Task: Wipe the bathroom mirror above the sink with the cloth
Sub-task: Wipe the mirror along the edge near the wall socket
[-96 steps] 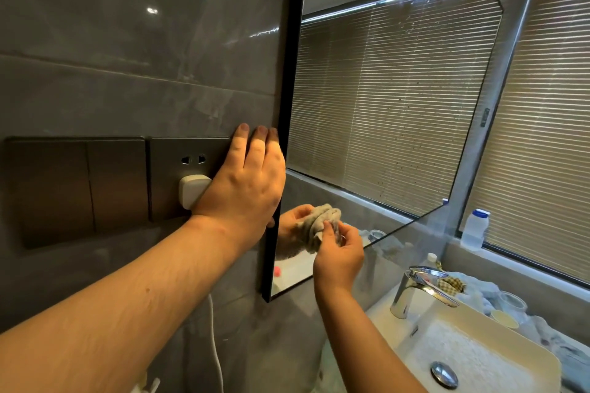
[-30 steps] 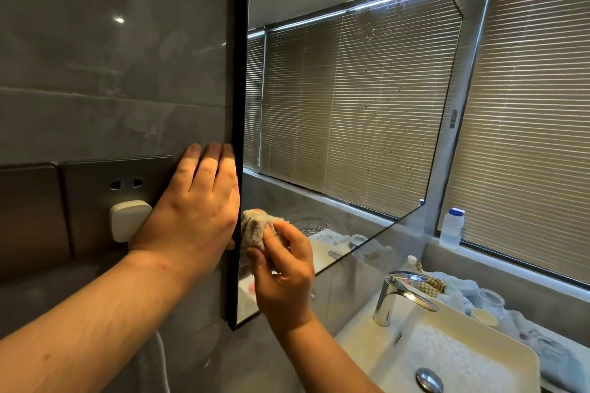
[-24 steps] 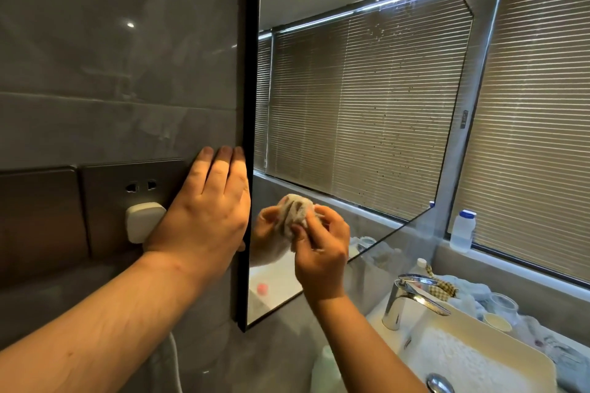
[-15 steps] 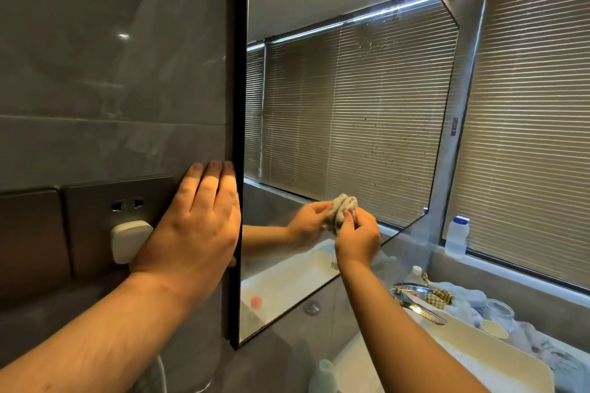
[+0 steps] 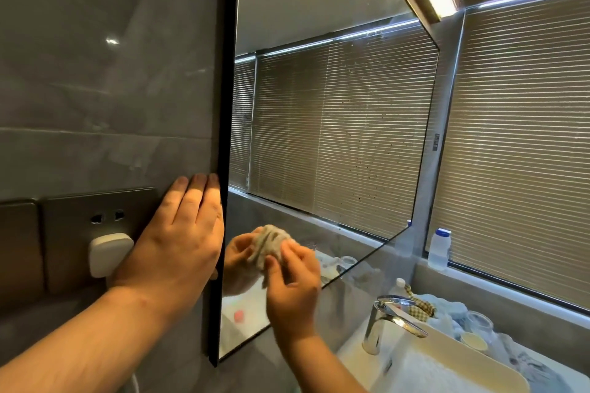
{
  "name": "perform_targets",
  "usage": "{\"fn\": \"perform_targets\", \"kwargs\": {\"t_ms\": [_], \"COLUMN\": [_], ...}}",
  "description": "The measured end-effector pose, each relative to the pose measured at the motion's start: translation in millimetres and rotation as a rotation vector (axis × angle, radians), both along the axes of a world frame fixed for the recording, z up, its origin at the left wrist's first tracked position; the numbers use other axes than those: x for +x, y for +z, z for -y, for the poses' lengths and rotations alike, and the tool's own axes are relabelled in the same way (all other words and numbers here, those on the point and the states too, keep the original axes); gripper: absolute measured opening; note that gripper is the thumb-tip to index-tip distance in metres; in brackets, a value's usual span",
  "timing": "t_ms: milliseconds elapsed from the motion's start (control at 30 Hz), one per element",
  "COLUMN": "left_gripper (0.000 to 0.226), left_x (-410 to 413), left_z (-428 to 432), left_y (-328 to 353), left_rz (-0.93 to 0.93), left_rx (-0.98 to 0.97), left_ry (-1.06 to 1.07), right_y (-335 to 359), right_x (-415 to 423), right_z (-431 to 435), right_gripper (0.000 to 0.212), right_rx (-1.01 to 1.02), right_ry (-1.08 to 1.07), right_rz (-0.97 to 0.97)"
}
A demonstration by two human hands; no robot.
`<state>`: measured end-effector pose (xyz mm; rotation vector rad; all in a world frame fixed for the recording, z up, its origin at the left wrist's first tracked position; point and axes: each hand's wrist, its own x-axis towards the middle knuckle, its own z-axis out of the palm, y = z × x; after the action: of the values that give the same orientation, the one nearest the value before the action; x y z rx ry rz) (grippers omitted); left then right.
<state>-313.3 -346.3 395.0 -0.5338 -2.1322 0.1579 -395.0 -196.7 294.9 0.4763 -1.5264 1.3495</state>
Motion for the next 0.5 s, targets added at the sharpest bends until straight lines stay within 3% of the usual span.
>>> {"fn": "perform_targets", "kwargs": {"t_ms": [67,133,333,500], "left_gripper": [0.070,0.066,0.067,0.081], "left_x": [30.7,31.4,26.0,29.1], "left_z": [11.7,-0.5,-0.8,1.5], "left_y": [16.4,14.4,14.1,16.2], "left_rz": [-0.081,-0.030,-0.150,-0.086], "left_rx": [-0.003,-0.058,-0.186,-0.164], "left_ry": [0.208,0.358,0.412,0.411], "right_y": [-6.2,-8.4,7.4,25.8], "right_x": [15.9,26.5,20.2,-22.4], "right_z": [13.6,23.0,18.5,-4.4], "right_gripper": [0.032,0.032,0.026,0.028], "right_rx": [0.082,0.153,0.180,-0.050], "right_ry": [0.005,0.024,0.032,-0.012], "right_rz": [-0.134,-0.236,-0.351,-0.102]}}
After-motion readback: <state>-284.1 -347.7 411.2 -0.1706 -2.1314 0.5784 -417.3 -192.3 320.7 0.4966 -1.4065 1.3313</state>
